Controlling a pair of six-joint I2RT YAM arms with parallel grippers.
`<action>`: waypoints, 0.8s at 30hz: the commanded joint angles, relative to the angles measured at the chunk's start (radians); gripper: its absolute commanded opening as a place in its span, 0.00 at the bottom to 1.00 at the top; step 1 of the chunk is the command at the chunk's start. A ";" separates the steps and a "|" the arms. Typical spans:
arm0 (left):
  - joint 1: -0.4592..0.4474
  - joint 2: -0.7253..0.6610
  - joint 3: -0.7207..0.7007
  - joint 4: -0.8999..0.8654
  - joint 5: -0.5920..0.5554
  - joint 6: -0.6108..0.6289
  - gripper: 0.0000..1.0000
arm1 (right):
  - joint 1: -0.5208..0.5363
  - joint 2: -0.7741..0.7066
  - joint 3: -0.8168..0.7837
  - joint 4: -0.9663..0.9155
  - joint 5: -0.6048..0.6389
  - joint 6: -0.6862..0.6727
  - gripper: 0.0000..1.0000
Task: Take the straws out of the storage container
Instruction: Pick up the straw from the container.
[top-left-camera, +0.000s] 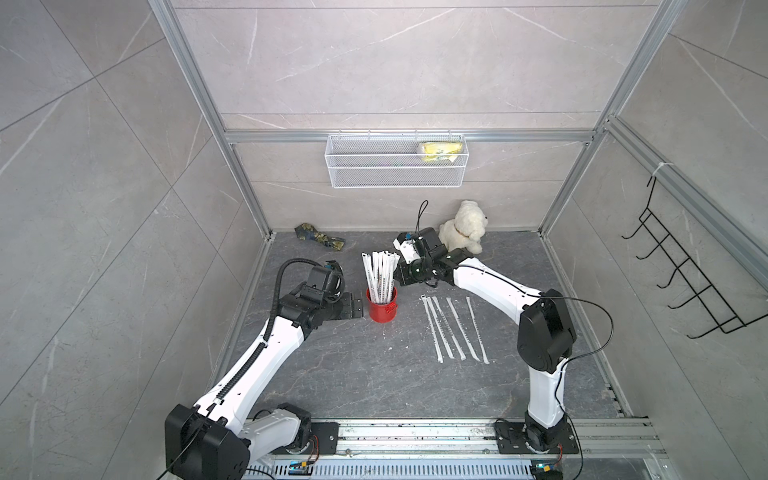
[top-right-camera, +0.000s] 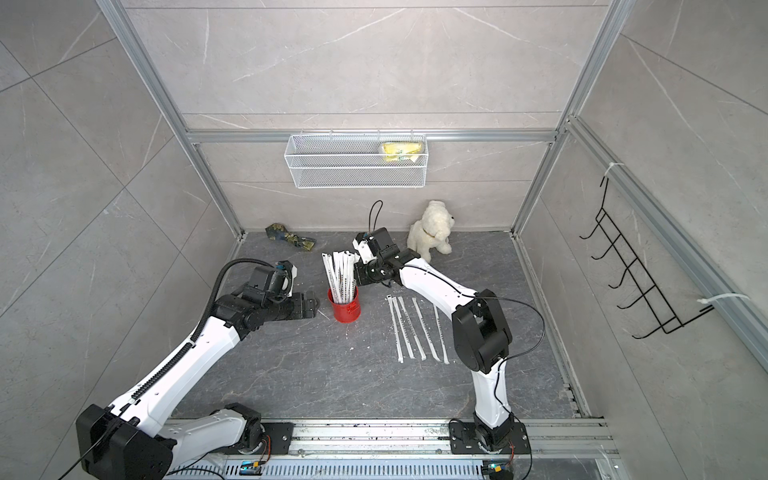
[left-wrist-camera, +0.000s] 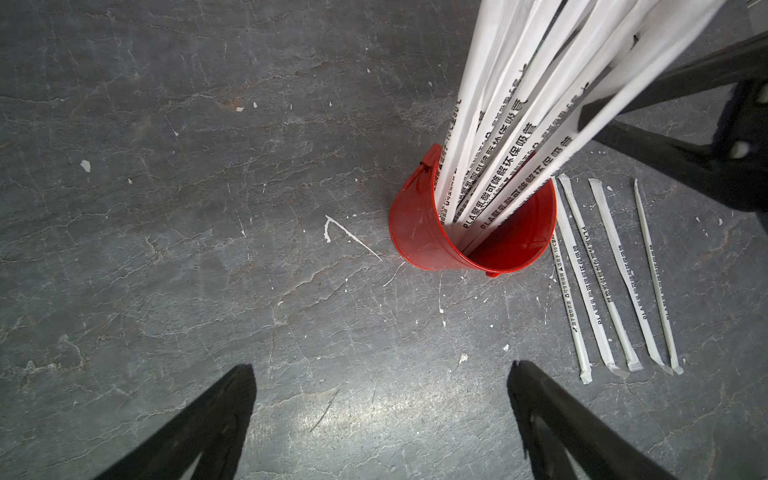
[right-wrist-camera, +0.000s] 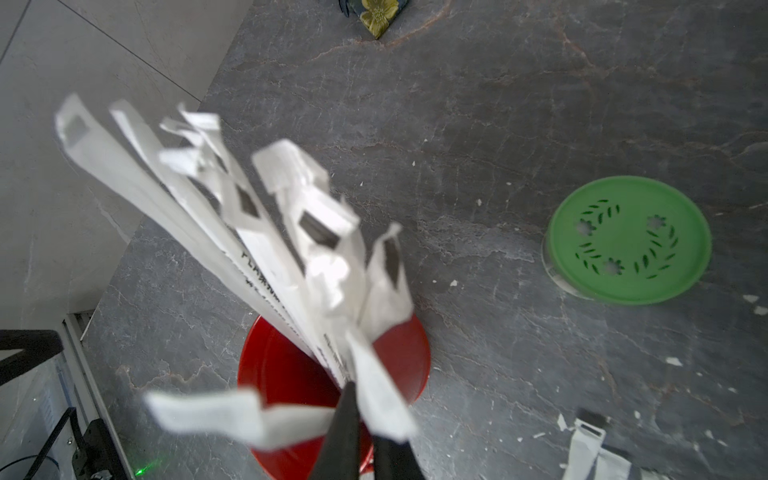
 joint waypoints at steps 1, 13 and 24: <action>-0.005 -0.001 0.026 0.000 0.016 0.011 0.99 | 0.007 -0.059 -0.026 -0.023 0.019 -0.020 0.11; -0.005 0.001 0.027 0.000 0.022 0.012 0.99 | 0.010 -0.096 -0.043 -0.007 0.024 -0.020 0.11; -0.005 0.004 0.027 0.000 0.025 0.011 0.99 | 0.017 -0.094 0.001 0.004 0.011 -0.013 0.11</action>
